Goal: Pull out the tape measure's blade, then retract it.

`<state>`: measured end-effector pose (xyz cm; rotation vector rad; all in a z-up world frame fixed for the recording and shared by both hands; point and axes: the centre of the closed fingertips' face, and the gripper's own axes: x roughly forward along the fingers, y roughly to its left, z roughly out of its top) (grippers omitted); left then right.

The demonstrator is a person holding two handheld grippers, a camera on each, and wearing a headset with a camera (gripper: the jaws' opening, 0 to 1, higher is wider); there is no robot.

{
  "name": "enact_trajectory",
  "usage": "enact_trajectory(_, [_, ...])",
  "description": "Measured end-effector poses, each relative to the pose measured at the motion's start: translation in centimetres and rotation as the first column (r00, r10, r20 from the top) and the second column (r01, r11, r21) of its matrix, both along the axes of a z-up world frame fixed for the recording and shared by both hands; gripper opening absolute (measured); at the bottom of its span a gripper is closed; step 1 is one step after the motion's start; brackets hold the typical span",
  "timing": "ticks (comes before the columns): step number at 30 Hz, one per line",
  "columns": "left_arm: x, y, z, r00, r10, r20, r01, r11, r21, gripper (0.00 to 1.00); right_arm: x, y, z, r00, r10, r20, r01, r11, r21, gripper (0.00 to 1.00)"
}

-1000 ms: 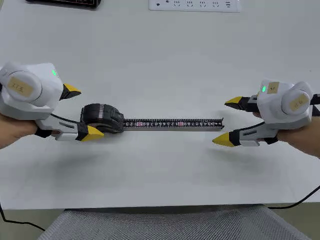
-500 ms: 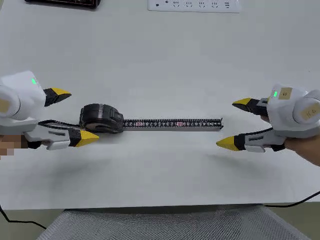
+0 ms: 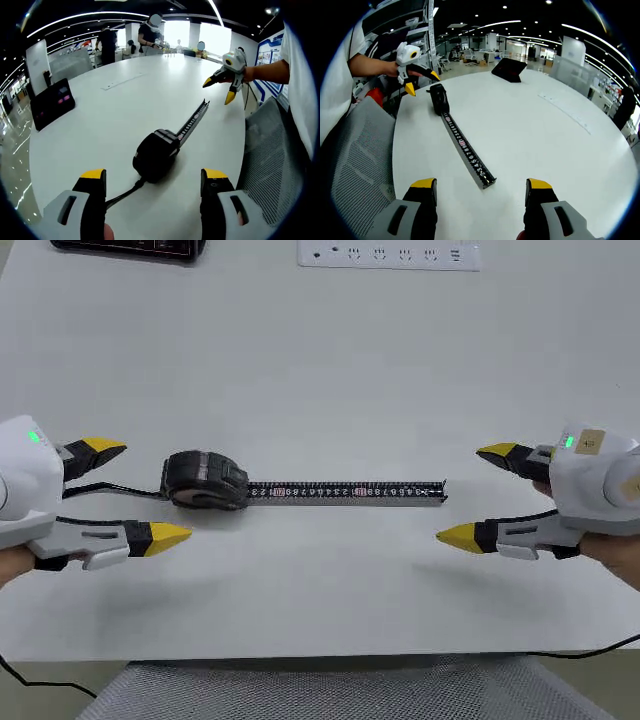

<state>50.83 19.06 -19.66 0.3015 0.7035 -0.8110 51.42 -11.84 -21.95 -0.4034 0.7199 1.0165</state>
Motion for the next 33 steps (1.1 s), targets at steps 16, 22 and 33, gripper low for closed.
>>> enact_trajectory(16, [-2.3,0.5,-0.5,0.998,0.061,-0.012,-0.062,0.997,-0.045,0.78,-1.3,-0.5,0.6,0.997,-0.078,0.015,0.077,0.996,0.045,0.74])
enact_trajectory(22, [-3.1,0.7,-0.8,0.995,0.093,-0.028,-0.095,0.993,-0.07,0.79,-2.0,-0.5,0.5,0.994,-0.109,0.01,0.108,0.992,0.067,0.75])
enact_trajectory(33, [-4.1,1.4,-1.3,0.987,0.149,-0.051,-0.154,0.983,-0.101,0.8,-3.0,-0.8,-0.1,0.988,-0.155,-0.006,0.155,0.983,0.095,0.75])
